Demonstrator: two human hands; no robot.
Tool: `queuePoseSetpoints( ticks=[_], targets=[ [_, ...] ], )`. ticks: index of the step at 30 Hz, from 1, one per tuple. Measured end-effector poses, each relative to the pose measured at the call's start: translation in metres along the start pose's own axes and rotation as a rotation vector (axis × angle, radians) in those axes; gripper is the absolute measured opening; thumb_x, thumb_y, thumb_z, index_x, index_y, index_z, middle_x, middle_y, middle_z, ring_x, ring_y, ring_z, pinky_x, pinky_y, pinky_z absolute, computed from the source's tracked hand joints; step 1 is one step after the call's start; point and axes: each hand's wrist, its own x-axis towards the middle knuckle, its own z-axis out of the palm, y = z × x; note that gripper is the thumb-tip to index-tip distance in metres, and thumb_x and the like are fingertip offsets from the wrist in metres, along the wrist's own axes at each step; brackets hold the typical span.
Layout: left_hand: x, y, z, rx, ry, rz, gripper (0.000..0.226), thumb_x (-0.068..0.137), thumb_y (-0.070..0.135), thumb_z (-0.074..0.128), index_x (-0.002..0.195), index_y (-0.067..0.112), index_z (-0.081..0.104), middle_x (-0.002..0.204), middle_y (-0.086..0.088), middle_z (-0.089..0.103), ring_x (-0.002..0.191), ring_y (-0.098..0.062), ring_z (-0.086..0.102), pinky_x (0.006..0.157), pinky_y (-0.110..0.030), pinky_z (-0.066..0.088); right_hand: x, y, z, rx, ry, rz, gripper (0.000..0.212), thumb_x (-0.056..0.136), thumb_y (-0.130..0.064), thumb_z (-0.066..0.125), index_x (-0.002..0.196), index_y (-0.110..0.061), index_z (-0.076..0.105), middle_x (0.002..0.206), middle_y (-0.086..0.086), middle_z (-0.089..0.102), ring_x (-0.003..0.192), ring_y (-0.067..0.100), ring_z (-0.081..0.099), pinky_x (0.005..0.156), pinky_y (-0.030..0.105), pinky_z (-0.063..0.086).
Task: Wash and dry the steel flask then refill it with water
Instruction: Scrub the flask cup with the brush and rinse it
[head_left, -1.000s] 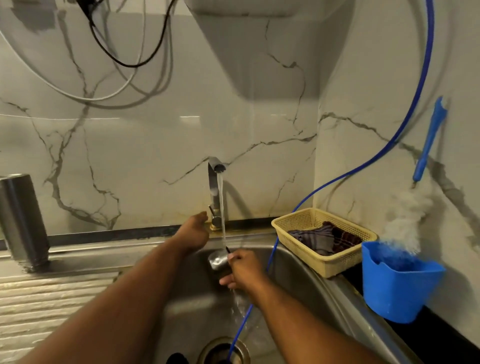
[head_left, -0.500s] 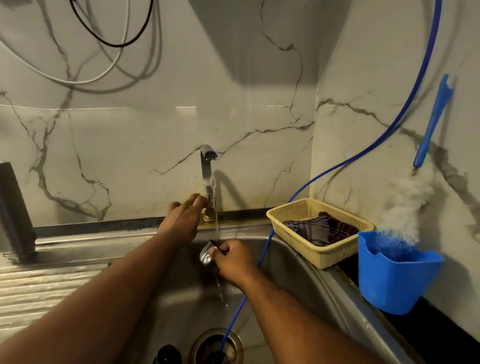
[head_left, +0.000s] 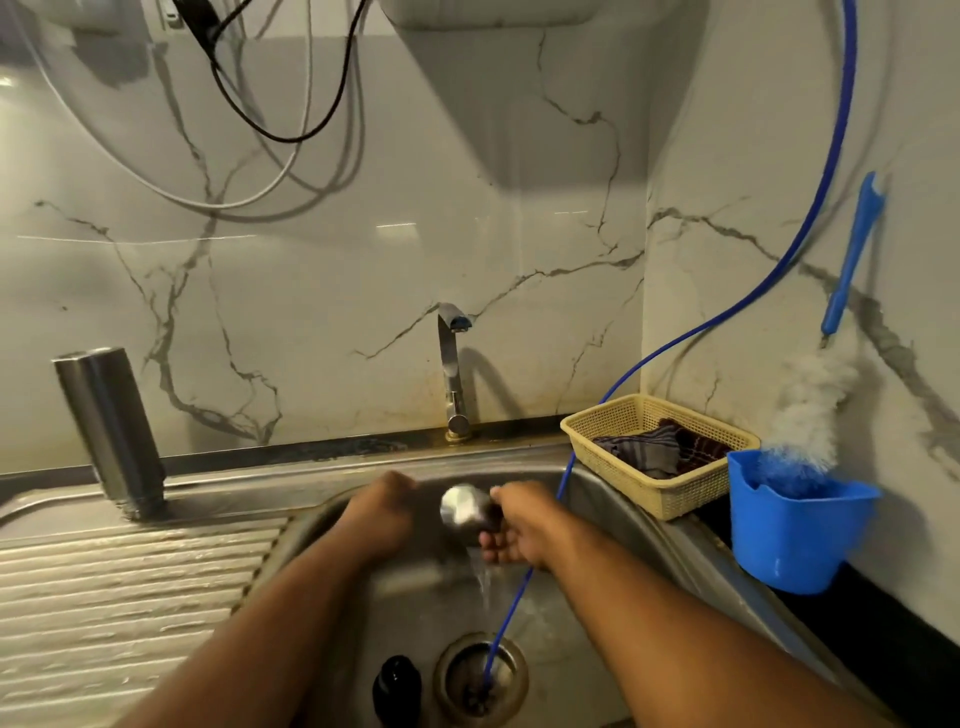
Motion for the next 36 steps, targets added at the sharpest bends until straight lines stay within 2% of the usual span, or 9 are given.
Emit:
queuePoseSetpoints(
  ticks=[2,5,9,16,21,25,31,33,36],
  targets=[
    [-0.025,0.0,-0.004,-0.189,-0.026,-0.044,0.031,0.1,0.005,0.053,0.127,0.019,0.059,0.119,-0.009,0.064,0.103,-0.023,0.063,0.081,-0.033,0.055,-0.009,-0.012,0.003,0.126,-0.04,-0.065,0.031,0.108,-0.022,0.039,0.107,-0.007,0.066,0.082,0.011,0.066,0.053,0.013,0.054,0.052,0.03,0.052],
    [-0.053,-0.002,0.0,-0.612,-0.088,-0.169,0.021,0.106,0.029,0.049,0.122,0.02,0.061,0.118,-0.007,0.066,0.105,-0.03,0.067,0.081,-0.043,0.054,-0.021,-0.007,0.002,-0.057,0.038,-0.051,0.029,0.106,-0.023,0.044,0.096,-0.009,0.066,0.067,0.006,0.058,0.046,0.01,0.043,0.047,0.025,0.044],
    [-0.052,-0.009,0.005,-0.587,-0.21,-0.15,0.034,0.107,0.04,0.043,0.119,0.019,0.066,0.117,-0.007,0.071,0.093,-0.023,0.068,0.077,-0.038,0.053,-0.032,0.005,0.0,-0.226,-0.062,-0.016,0.031,0.106,-0.024,0.041,0.099,-0.007,0.066,0.046,-0.001,0.05,0.039,0.009,0.033,0.047,0.024,0.044],
    [-0.042,-0.008,0.006,-0.838,-0.282,-0.108,0.034,0.101,0.037,0.057,0.108,0.011,0.077,0.087,-0.01,0.064,0.067,-0.017,0.047,0.056,-0.029,0.039,-0.048,-0.002,0.003,-0.289,-0.068,-0.105,0.017,0.099,-0.016,0.055,0.104,-0.006,0.068,0.091,0.015,0.069,0.065,0.021,0.064,0.069,0.037,0.061],
    [-0.044,-0.001,0.009,-0.894,-0.229,-0.096,0.032,0.101,0.03,0.058,0.104,0.004,0.077,0.07,-0.01,0.062,0.059,-0.017,0.047,0.051,-0.028,0.038,-0.068,-0.027,-0.011,-0.902,0.178,-0.442,0.015,0.099,-0.022,0.06,0.101,-0.015,0.072,0.103,0.009,0.076,0.088,0.024,0.074,0.079,0.038,0.06],
    [-0.057,0.016,0.009,-0.956,-0.165,-0.095,0.025,0.102,0.023,0.058,0.103,0.003,0.073,0.073,-0.016,0.06,0.058,-0.018,0.044,0.051,-0.027,0.036,-0.124,-0.083,-0.05,-1.439,0.167,-0.65,0.012,0.091,-0.024,0.07,0.103,-0.022,0.071,0.104,-0.002,0.07,0.094,0.018,0.066,0.081,0.038,0.057],
    [-0.065,0.042,0.014,-1.034,-0.112,-0.153,0.019,0.098,0.02,0.064,0.107,0.003,0.068,0.078,-0.014,0.056,0.057,-0.015,0.045,0.051,-0.025,0.036,-0.185,-0.158,-0.14,-2.297,0.305,-0.319,0.061,0.082,-0.028,0.083,0.137,-0.032,0.056,0.138,0.001,0.056,0.126,0.024,0.052,0.099,0.042,0.048],
    [-0.065,0.054,0.017,-1.052,-0.11,-0.173,0.021,0.098,0.02,0.065,0.108,0.002,0.067,0.07,-0.01,0.055,0.054,-0.013,0.045,0.05,-0.025,0.036,-0.187,-0.162,-0.163,-2.475,0.339,-0.15,0.079,0.077,-0.036,0.087,0.145,-0.038,0.048,0.148,0.003,0.05,0.139,0.028,0.042,0.115,0.049,0.034],
    [-0.067,0.066,0.027,-1.067,-0.104,-0.163,0.019,0.097,0.02,0.066,0.104,0.003,0.069,0.056,-0.004,0.053,0.052,-0.012,0.044,0.048,-0.025,0.035,-0.181,-0.15,-0.185,-2.567,0.289,-0.111,0.077,0.08,-0.033,0.084,0.146,-0.04,0.046,0.149,0.003,0.051,0.145,0.025,0.036,0.125,0.058,0.006]
  ],
)
